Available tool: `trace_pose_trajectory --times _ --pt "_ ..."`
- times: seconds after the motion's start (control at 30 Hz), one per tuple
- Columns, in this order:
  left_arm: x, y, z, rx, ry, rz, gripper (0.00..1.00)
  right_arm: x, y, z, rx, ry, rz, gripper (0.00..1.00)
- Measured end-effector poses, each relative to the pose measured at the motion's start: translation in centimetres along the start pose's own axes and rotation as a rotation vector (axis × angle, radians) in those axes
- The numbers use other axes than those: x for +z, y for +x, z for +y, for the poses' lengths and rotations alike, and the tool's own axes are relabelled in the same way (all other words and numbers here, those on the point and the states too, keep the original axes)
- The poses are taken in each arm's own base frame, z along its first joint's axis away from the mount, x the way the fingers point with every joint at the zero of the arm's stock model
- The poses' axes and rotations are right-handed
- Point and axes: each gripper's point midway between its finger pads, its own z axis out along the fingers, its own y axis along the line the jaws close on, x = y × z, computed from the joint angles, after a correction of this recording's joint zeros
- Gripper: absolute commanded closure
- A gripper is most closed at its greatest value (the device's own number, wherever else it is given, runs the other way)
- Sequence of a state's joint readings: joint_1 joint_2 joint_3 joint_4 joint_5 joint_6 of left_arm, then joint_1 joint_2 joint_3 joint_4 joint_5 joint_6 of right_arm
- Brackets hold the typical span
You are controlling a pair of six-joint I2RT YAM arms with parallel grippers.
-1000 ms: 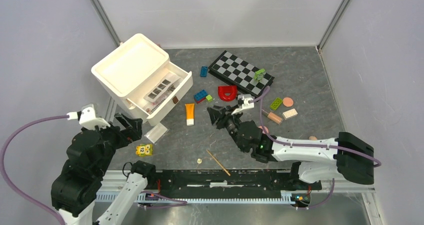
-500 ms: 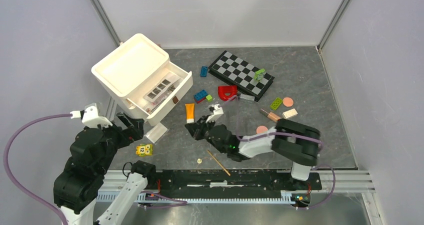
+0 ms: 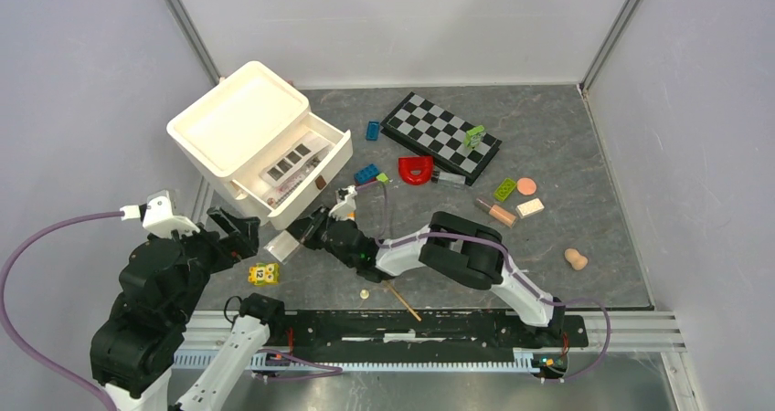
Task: Organize the makeup
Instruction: Move the makeup tool to the center of the board.
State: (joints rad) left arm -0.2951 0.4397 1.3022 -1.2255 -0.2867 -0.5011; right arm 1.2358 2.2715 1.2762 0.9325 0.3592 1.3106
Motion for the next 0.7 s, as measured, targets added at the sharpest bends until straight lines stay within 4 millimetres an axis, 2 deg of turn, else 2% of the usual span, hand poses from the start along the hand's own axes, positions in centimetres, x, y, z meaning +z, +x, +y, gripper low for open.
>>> trace_pose_trajectory --times 0.17,0.33,0.5,0.7 --pt "0.0 0.0 0.0 0.000 0.000 0.000 0.01 2.2 1.1 -0.8 0.066 0.048 0.003 0.86" --pt "0.0 0.0 0.0 0.000 0.000 0.000 0.01 4.5 2.5 -2.3 0.107 0.120 0.010 0.80" --pt "0.0 0.0 0.0 0.000 0.000 -0.001 0.01 5.1 4.0 -5.0 0.102 0.241 0.012 0.79" --pt "0.0 0.0 0.0 0.000 0.001 -0.003 0.00 5.3 4.9 -6.7 0.088 0.322 0.009 0.79"
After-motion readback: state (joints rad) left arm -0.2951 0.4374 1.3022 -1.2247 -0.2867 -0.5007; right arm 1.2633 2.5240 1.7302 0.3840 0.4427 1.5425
